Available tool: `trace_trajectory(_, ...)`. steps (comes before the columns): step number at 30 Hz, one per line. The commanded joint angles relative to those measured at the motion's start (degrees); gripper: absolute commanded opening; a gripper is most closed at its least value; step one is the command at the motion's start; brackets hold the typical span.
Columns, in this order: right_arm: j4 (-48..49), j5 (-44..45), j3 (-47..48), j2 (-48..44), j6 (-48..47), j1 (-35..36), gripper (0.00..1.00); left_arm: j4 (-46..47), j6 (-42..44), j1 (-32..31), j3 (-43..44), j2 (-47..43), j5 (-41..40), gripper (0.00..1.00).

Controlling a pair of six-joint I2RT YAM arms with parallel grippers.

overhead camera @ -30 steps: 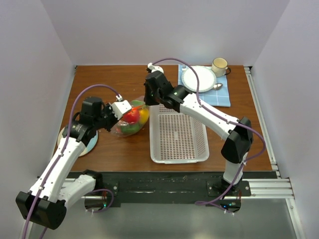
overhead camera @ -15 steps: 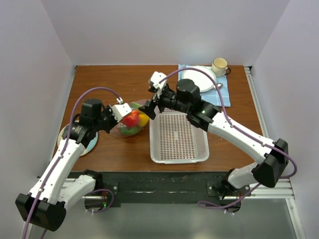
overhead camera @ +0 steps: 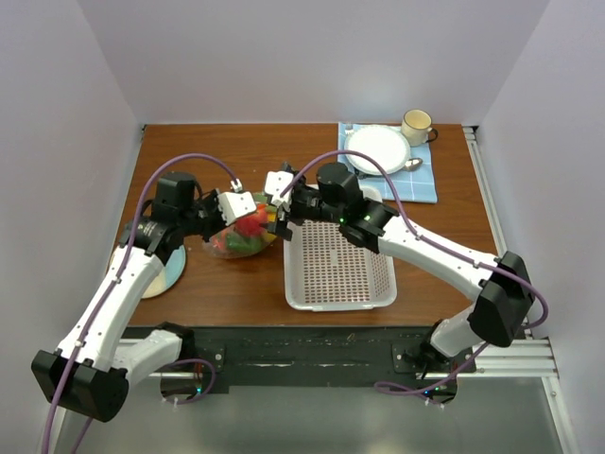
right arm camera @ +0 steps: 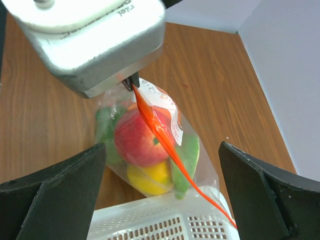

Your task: Open the zip-top bag and remove the fake food

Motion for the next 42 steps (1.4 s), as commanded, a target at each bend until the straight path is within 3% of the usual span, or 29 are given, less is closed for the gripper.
trace_trajectory(1,1.85,1.22,2.94,2.46,-4.79,0.64,0.99,-0.67,2.88,0.23,3.73,0.72,3.44,0.00)
trace_trajectory(8,3.18,-1.67,7.85,10.45,-3.74,0.64,0.98,-2.95,4.29,0.23,6.01,2.21,4.67,0.00)
trace_trajectory(10,3.44,-1.94,9.18,12.82,-2.86,0.64,0.93,-3.22,4.29,0.23,6.37,2.39,4.67,0.00)
trace_trajectory(11,3.44,-2.29,10.40,13.53,-2.60,0.65,0.87,-3.48,4.37,0.23,6.72,2.47,4.49,0.00)
trace_trajectory(12,3.18,-2.21,11.02,14.15,-2.42,0.65,0.69,-3.48,4.38,0.23,6.81,2.48,4.40,0.00)
trace_trajectory(14,1.69,-1.86,13.47,15.82,-1.81,0.56,0.46,-3.57,4.38,0.23,7.07,2.48,4.23,0.00)
trace_trajectory(15,0.90,-1.77,14.27,16.34,-1.63,0.64,0.29,-3.48,4.20,0.23,7.16,2.48,4.14,0.00)
trace_trajectory(16,0.37,-2.12,14.80,16.52,-1.45,0.56,0.24,-3.48,4.11,0.23,7.25,2.39,4.05,0.00)
trace_trajectory(24,0.80,-4.85,11.82,15.47,0.83,0.56,0.27,-0.50,0.42,1.55,9.44,2.65,5.63,0.00)
trace_trajectory(26,0.80,-5.46,10.77,14.95,2.06,0.64,0.15,0.12,0.07,1.73,10.06,3.09,5.63,0.00)
trace_trajectory(28,1.42,-5.46,8.50,13.37,3.37,0.65,0.11,0.47,-0.37,2.08,10.58,3.44,5.55,0.00)
trace_trajectory(30,3.26,-5.11,6.03,11.00,4.35,0.56,0.11,1.08,-1.42,2.43,10.85,3.35,5.20,0.06)
trace_trajectory(33,6.34,-3.71,0.85,7.75,6.19,0.56,0.07,3.37,-5.37,3.39,11.03,3.44,4.84,0.30)
trace_trajectory(34,6.86,-3.27,-1.26,7.04,6.98,0.64,0.06,4.59,-7.64,3.75,10.85,3.27,4.76,0.45)
trace_trajectory(37,10.11,-0.72,-5.56,4.40,8.04,0.56,0.00,5.74,-10.64,4.80,9.63,2.92,6.07,0.47)
trace_trajectory(42,10.04,0.87,-6.20,3.43,7.78,0.64,0.00,7.85,-12.94,6.64,6.55,1.25,5.81,0.47)
